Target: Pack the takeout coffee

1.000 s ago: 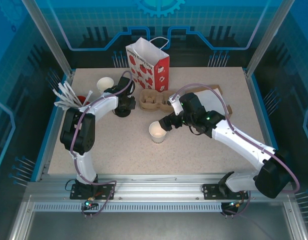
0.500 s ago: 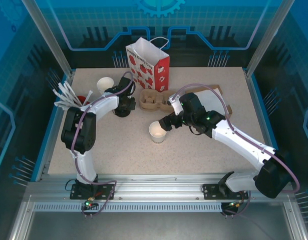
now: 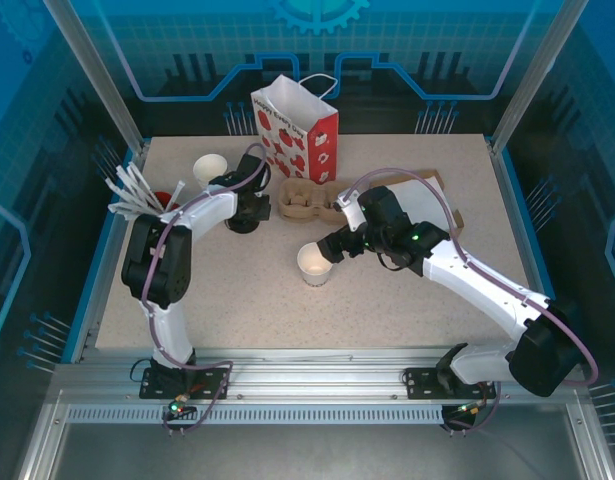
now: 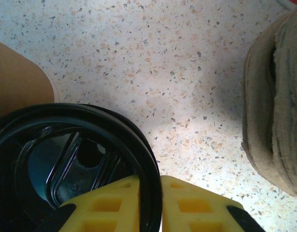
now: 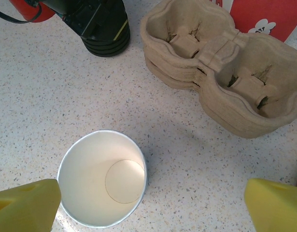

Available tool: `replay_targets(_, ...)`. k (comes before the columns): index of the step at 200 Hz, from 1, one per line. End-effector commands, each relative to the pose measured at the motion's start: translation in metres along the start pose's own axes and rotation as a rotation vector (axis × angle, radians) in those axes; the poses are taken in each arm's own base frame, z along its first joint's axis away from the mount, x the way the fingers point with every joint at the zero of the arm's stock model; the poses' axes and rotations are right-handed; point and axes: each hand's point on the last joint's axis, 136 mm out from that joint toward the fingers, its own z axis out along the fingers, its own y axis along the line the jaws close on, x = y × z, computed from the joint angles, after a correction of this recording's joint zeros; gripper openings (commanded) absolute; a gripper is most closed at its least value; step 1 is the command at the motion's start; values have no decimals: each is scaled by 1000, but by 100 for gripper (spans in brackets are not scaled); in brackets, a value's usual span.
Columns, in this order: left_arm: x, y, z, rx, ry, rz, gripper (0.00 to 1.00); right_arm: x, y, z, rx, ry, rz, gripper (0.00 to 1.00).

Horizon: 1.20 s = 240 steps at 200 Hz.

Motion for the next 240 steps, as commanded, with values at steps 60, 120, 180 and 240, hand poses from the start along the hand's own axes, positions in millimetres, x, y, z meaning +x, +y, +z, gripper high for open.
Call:
replay_targets(60, -25, -17, -111, 184, -208, -73, 12, -11, 4, -16, -6, -18, -24, 99)
replay_targets(120, -25, -102, -285, 987, -443, -205, 12, -65, 18, -81, -278, -260, 113, 100)
replay_targets(180, -10, -130, -359, 1375, -373, -248, 12, -101, 71, -102, -640, -395, 62, 100)
replay_targets(240, 3, -142, -371, 1544, -289, -314, 12, -115, 80, -110, -802, -456, 72, 100)
